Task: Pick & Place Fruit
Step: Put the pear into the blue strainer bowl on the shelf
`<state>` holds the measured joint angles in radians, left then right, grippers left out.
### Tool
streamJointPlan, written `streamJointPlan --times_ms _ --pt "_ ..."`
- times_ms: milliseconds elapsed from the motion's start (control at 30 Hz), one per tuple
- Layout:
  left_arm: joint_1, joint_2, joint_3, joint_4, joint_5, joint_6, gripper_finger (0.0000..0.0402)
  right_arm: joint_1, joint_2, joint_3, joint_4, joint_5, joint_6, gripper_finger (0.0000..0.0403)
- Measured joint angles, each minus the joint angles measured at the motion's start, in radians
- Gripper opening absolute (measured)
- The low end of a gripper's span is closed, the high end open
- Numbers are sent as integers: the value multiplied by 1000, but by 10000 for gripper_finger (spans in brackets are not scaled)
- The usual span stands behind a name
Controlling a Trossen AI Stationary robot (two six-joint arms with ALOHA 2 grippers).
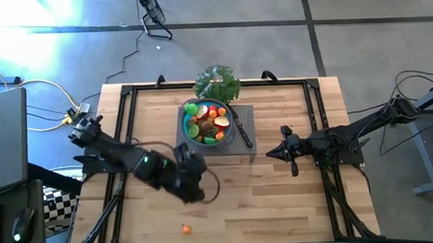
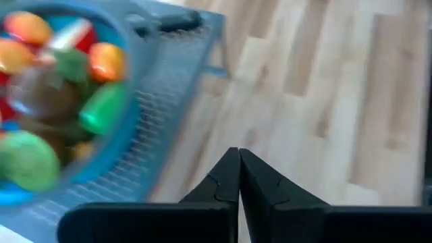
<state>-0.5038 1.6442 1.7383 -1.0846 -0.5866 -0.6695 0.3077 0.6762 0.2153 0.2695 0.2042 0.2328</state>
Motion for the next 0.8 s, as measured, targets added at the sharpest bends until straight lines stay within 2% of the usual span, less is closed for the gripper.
streamJointPlan --times_ms 333,800 --pt "-165 103 0 17 16 -274 1 0 0 0 -4 -26 60 4" --pt "-286 171 1 20 119 -938 1 0 0 0 -4 -24 52 4"
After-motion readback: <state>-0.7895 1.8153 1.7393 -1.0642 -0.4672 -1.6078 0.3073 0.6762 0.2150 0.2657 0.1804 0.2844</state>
